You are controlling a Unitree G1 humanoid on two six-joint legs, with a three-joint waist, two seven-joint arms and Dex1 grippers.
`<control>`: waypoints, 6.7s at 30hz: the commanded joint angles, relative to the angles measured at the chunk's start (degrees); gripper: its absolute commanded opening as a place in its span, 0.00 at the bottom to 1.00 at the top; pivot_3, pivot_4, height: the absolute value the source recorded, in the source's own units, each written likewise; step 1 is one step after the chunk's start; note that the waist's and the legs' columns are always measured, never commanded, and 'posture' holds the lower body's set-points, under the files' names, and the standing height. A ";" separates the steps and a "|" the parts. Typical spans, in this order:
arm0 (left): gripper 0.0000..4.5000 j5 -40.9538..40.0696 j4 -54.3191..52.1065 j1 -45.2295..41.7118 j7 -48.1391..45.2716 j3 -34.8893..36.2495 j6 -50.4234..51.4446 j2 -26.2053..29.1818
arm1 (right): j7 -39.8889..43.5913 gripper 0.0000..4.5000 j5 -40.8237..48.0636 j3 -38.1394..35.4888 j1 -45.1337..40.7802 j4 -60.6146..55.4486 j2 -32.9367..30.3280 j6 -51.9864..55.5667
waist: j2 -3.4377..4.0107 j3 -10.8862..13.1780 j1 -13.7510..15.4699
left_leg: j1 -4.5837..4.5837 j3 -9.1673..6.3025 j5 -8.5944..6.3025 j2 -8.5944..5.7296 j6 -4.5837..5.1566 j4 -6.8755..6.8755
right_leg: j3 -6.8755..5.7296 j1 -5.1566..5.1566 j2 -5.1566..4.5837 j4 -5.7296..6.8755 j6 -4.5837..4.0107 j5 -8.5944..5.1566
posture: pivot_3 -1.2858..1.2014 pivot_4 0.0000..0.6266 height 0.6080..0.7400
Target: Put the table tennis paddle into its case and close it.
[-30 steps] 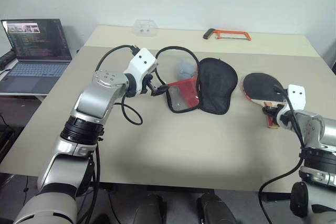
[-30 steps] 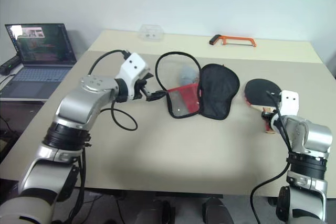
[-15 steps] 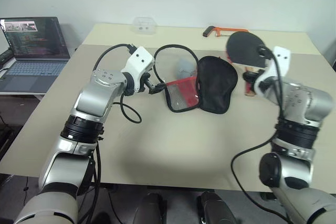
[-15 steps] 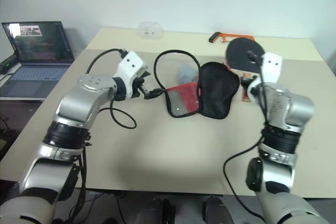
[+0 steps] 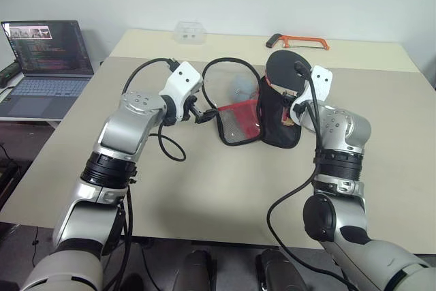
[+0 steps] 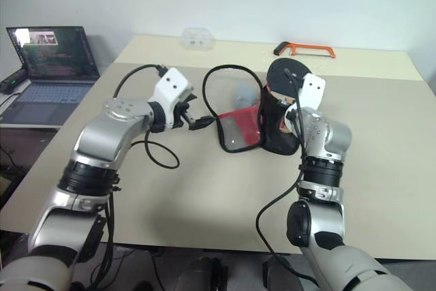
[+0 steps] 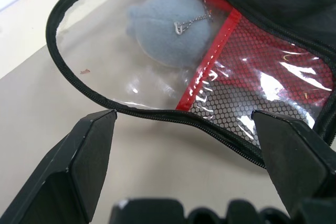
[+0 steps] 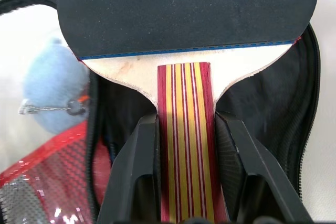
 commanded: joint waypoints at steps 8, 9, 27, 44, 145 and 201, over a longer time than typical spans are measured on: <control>1.00 0.79 -2.58 -0.28 0.48 1.35 0.79 0.32 | -1.77 0.23 3.40 -0.91 -2.71 2.86 1.75 -4.41 | 0.00 0.00 -0.21 | 0.00 0.01 0.00 0.01 0.00 0.00 | 0.01 -0.03 0.00 0.06 -0.01 0.00 | 0.52 0.24 1.00; 1.00 0.86 -2.56 -0.27 0.45 1.33 0.78 0.34 | -1.73 0.23 3.49 -0.61 -2.64 2.78 1.84 -4.42 | 0.00 0.00 -0.25 | 0.00 0.01 0.00 0.01 0.00 0.00 | 0.01 -0.04 0.00 0.07 -0.01 0.00 | 0.52 0.24 1.00; 1.00 1.40 -2.05 -0.46 0.42 1.08 1.56 0.20 | -5.16 0.23 3.40 -0.55 2.14 -3.03 3.30 -0.38 | 0.00 0.00 -0.40 | 0.00 0.00 0.00 0.01 0.00 0.00 | 0.02 -0.05 0.00 0.10 -0.01 -0.01 | 0.52 0.24 1.00; 1.00 1.52 -2.84 -0.09 0.54 1.11 2.32 0.21 | -3.73 0.23 3.89 1.59 2.65 -5.84 5.50 2.32 | 0.00 0.00 -1.19 | 0.00 0.00 0.00 0.01 0.00 0.00 | 0.02 -0.07 0.00 0.14 -0.02 -0.01 | 0.52 0.24 1.00; 0.01 -0.80 24.52 -7.17 -7.43 2.83 -25.49 -24.22 | 74.65 1.00 27.06 -2.27 38.07 -27.23 -61.49 -15.47 | -0.55 -0.33 0.65 | -0.02 -0.40 -0.01 -0.14 0.18 0.09 | -0.34 0.51 -0.01 -0.57 0.05 0.08 | 0.52 0.24 1.00; 0.98 -16.54 -13.38 8.21 -32.04 7.96 -3.98 16.57 | -5.49 1.00 59.75 -10.73 32.68 -16.75 -7.68 9.11 | -0.15 -0.54 -0.13 | 0.12 -0.69 0.24 0.00 -0.06 0.00 | -0.28 0.37 0.10 0.17 -0.15 -0.05 | 0.52 0.24 1.00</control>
